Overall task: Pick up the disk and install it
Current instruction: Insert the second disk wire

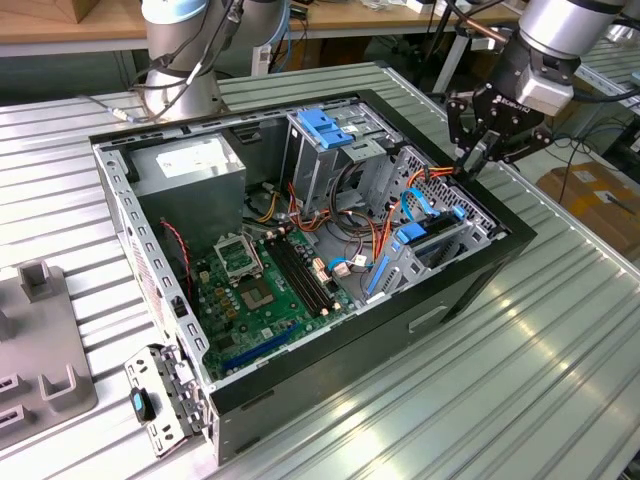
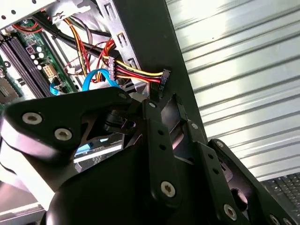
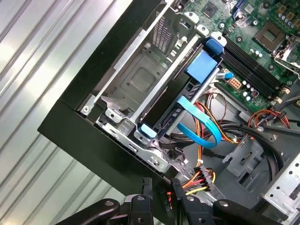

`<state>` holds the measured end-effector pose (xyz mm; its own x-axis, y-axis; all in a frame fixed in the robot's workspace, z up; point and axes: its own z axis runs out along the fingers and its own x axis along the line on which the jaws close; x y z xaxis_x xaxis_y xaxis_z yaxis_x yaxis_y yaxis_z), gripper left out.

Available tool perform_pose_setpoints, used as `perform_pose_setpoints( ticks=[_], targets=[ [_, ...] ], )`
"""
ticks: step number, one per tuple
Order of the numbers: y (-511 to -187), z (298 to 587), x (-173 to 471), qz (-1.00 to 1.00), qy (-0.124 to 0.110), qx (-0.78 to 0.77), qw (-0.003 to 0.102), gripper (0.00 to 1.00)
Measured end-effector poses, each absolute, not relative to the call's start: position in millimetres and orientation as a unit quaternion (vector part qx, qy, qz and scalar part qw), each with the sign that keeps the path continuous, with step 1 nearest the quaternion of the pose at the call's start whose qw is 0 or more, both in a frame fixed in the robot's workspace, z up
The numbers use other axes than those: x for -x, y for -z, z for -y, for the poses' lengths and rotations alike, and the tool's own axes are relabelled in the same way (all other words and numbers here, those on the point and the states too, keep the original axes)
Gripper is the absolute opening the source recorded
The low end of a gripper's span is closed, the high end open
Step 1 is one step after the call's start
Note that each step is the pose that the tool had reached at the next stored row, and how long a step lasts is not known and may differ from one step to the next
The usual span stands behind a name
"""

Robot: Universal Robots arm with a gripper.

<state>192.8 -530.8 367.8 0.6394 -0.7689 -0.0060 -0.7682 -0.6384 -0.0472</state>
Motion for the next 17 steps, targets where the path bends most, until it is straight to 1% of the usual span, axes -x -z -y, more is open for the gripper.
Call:
perform_pose_setpoints(
  ticks=[5,17],
  targets=[
    [-367.1,530.8,-192.9,-0.377,0.005,0.926,0.025,0.3],
    [-366.0,525.6,-200.4,-0.335,0.004,0.942,0.025,0.3]
  ],
)
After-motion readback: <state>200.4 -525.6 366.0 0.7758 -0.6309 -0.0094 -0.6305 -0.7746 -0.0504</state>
